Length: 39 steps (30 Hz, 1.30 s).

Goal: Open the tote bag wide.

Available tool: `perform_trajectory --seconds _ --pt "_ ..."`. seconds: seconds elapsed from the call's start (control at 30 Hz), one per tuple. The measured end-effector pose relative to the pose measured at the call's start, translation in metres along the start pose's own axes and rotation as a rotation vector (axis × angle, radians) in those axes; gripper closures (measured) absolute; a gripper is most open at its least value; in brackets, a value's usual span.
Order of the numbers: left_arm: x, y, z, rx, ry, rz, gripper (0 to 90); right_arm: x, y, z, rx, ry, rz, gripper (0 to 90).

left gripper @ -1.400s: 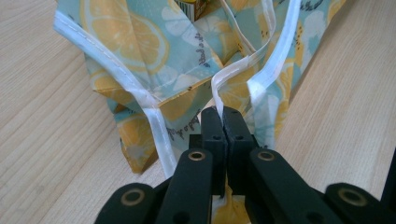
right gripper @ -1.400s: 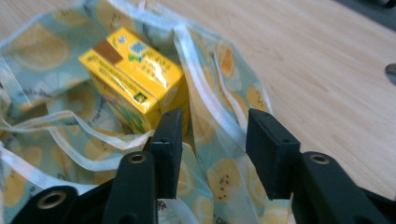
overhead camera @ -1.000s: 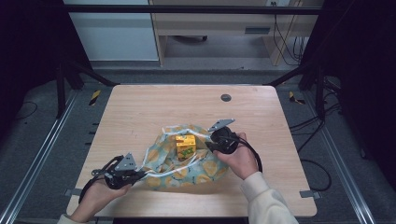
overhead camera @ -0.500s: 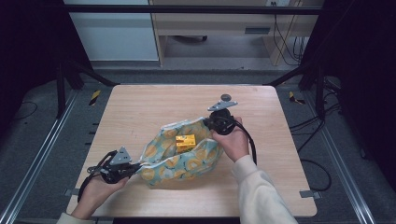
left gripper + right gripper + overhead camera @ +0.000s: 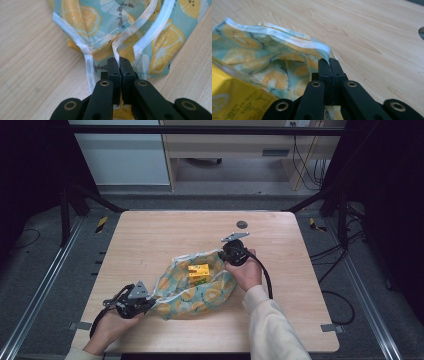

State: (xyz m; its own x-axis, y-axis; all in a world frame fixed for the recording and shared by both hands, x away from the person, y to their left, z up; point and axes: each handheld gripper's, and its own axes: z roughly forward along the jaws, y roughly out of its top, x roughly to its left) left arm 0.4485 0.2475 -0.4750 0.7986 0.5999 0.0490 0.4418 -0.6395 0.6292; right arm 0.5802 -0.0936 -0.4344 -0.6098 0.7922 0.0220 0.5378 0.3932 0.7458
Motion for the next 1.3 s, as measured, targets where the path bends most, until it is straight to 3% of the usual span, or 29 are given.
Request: perform_trajectory --seconds 0.3,0.4,0.63,0.77,0.87,1.0,1.3 --pt "-0.003 -0.001 0.005 0.037 -0.018 0.009 88.7 -0.004 -0.008 0.005 0.036 -0.004 0.011 88.5" --pt "-0.003 -0.002 0.003 0.021 -0.013 0.008 87.3 -0.003 -0.006 0.002 0.028 0.008 0.02 78.6" --pt "0.002 0.0 -0.008 -0.116 0.084 -0.037 56.3 0.005 0.003 -0.023 -0.027 -0.017 0.002 48.2" --pt "0.004 0.002 -0.014 -0.179 0.113 -0.061 45.1 0.012 0.007 -0.042 -0.067 -0.03 -0.016 32.3" --pt "0.003 0.004 -0.018 -0.197 0.123 -0.065 38.6 0.018 0.008 -0.055 -0.074 -0.035 -0.028 24.6" --pt "0.0 0.008 -0.02 -0.2 0.121 -0.053 34.7 0.025 0.004 -0.07 -0.075 -0.037 -0.037 19.0" --pt "-0.005 0.017 -0.022 -0.202 0.104 -0.061 27.1 0.033 -0.004 -0.095 -0.092 -0.027 -0.056 15.4"
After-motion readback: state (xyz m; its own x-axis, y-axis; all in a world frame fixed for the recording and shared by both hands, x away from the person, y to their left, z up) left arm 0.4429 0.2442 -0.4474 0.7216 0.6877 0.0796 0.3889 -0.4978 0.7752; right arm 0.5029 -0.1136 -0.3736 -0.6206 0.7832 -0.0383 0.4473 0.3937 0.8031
